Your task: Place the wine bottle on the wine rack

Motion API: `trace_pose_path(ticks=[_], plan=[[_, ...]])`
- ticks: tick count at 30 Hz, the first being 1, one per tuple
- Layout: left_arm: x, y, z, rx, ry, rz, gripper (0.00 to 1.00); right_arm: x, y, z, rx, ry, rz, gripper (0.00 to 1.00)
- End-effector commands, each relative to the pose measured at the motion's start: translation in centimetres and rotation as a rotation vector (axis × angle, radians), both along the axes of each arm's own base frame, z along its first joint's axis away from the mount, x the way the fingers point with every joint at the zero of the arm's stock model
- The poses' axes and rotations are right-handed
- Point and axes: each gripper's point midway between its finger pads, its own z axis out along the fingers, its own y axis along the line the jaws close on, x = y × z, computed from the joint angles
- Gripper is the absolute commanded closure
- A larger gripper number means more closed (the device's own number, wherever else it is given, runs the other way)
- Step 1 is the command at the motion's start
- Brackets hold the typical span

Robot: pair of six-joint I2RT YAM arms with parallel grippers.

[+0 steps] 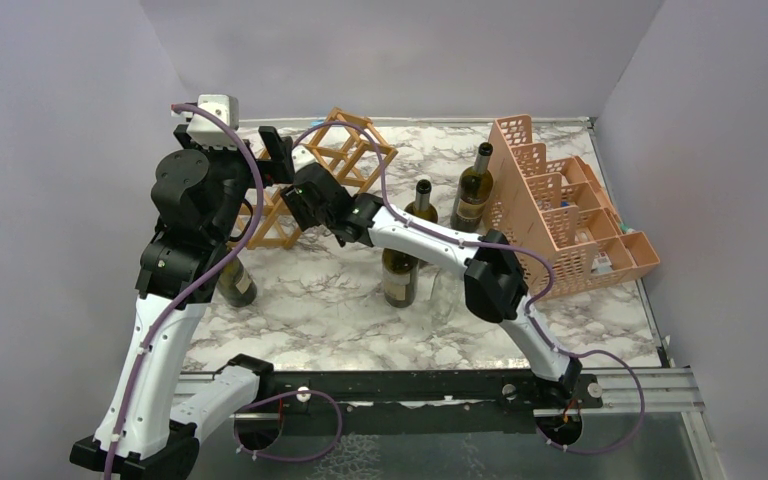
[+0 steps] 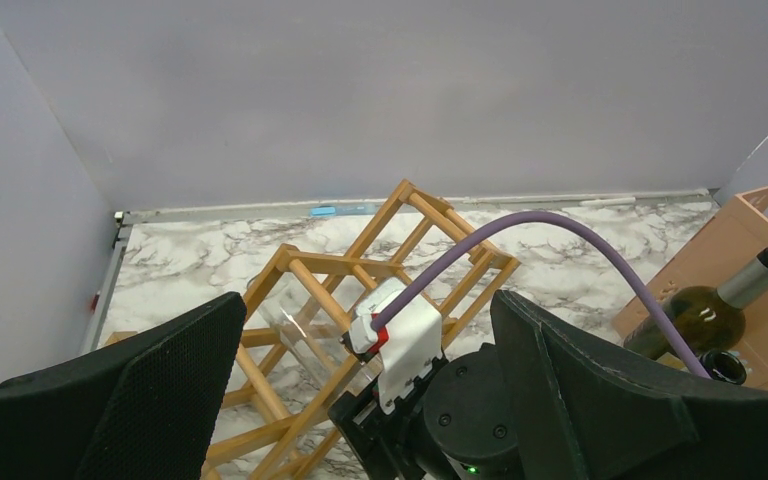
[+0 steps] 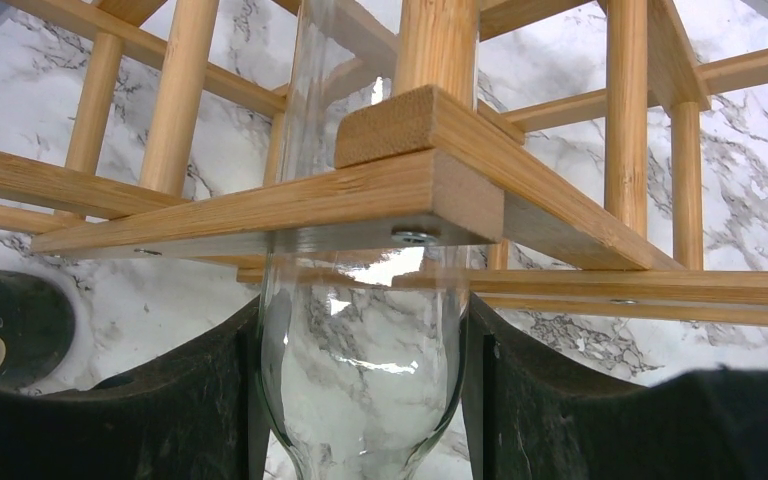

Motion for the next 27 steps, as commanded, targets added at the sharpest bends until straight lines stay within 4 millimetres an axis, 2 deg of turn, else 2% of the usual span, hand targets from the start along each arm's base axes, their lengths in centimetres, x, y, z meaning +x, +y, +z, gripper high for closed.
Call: trace_pose_path(ticks=[1,11,19,23,27], plan=[[-0.9,0.0,1.8,-0.001,-0.044,-0.018,0.01,0.6,1.1,-1.0,-0.007,-0.009,0.025,0.46],[-0.8,-0.1,1.7,0.001,-0.042,-0.020,0.01,-0.1,0.5,0.2,-0.003,0.000,0.043,0.28],[-0.8,0.0,1.7,0.003,-0.042,-0.018,0.01,-0.3,0.5,1.1,0.010,0.002,0.045,0.27],[-1.0,0.1,2.2,0.007,-0.055,-0.017,0.01,-0.8,0.4,3.7,0.063,-0.003,0.047,0.19],[-1.1,0.1,2.4,0.010,-0.055,-0.016,0.01,-1.1,0.1,6.0,0.099,-0.011,0.047,0.17]])
